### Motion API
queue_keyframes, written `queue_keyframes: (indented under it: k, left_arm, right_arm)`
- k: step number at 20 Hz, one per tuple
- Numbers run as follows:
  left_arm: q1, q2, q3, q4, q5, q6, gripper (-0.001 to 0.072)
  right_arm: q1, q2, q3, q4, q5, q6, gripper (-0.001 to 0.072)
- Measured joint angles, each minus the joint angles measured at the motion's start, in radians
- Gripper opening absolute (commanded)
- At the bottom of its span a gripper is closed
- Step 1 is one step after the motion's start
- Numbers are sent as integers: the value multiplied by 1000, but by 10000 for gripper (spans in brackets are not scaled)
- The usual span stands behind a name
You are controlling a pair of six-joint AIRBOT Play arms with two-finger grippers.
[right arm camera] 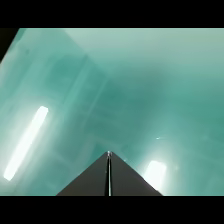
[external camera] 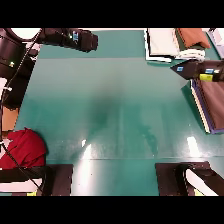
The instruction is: Fold the shirts.
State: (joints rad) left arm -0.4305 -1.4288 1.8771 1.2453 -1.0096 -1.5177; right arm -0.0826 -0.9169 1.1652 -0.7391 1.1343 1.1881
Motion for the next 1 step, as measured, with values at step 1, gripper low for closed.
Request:
queue_keyframes:
  k: [1]
  left_arm:
    - [0, 0, 0, 0, 13, 0, 22]
  right_arm:
    - [16, -2, 0, 1, -1, 0, 22]
